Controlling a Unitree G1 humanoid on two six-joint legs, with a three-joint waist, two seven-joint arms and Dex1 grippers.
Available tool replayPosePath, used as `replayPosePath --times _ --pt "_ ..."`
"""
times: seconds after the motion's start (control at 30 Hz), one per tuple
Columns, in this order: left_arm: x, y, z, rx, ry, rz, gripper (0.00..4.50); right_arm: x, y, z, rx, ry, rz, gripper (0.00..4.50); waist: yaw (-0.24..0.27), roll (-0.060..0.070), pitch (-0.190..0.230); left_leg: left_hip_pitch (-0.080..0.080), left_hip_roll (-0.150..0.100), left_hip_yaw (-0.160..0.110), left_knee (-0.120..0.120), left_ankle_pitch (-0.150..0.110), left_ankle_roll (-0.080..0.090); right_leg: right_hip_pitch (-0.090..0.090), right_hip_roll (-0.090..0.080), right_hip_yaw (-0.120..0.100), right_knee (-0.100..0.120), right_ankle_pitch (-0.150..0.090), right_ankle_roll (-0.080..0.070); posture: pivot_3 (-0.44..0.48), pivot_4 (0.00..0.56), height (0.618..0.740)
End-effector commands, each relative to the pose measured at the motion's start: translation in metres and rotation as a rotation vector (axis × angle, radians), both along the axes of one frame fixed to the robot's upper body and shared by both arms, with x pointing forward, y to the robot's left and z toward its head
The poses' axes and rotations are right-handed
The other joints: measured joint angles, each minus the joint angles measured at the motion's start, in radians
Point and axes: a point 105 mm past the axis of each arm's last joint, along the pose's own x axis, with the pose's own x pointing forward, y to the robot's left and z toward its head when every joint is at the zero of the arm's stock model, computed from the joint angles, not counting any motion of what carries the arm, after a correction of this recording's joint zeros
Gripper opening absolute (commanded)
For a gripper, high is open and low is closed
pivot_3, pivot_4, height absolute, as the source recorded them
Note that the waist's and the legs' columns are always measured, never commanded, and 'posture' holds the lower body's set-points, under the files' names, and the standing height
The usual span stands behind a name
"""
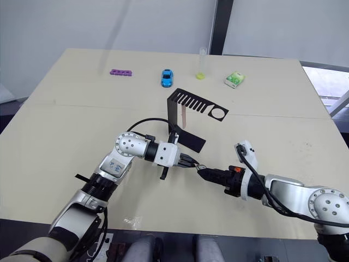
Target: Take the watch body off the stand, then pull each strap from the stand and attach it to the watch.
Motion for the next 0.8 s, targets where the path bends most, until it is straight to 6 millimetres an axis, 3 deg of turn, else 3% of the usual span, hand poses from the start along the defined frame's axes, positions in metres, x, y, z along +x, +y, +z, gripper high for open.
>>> replayPosePath --times 0.03,0.43,0.6,0.7,0.8 --pt "-0.018 -0.031 0.023 -0.084 -0.063 -0.126 0.00 -0.017 0.023 0.013 0.089 -0.031 0.132 1.50 0.000 0.000 0.000 0.000 0.000 0.000 0.000 0.000 0.000 0.000 0.000 0.000 0.000 0.000 0.000 0.000 0.150 0.740" --pt "-0.017 -0.030 0.024 -0.084 -0.067 -0.123 0.00 -0.013 0.020 0.012 0.067 -0.028 0.115 1.50 0.000 0.000 0.000 0.000 0.000 0.000 0.000 0.000 0.000 0.000 0.000 0.000 0.000 0.000 0.000 0.000 0.150 0.740" --pt "-0.014 -0.003 0.029 -0.035 -0.030 -0.067 0.00 -0.002 0.002 0.013 -0.046 -0.123 0.048 1.50 -0.001 0.000 0.000 0.000 0.000 0.000 0.000 0.000 0.000 0.000 0.000 0.000 0.000 0.000 0.000 0.000 0.150 0.740" --pt "-0.020 0.031 0.034 0.012 0.019 -0.061 0.98 -0.009 -0.001 0.022 -0.100 -0.219 0.110 1.50 -0.003 0.000 0.000 -0.001 0.000 0.000 -0.001 0.000 0.000 -0.001 0.000 0.000 0.000 0.000 0.000 0.000 0.150 0.740" --pt "-0.032 0.061 0.041 0.037 0.129 -0.070 2.57 -0.011 -0.004 0.026 -0.186 -0.320 0.159 1.50 -0.007 0.000 0.000 0.001 0.001 0.000 -0.001 0.000 0.000 0.000 0.000 0.000 0.000 0.000 0.000 0.000 0.150 0.740"
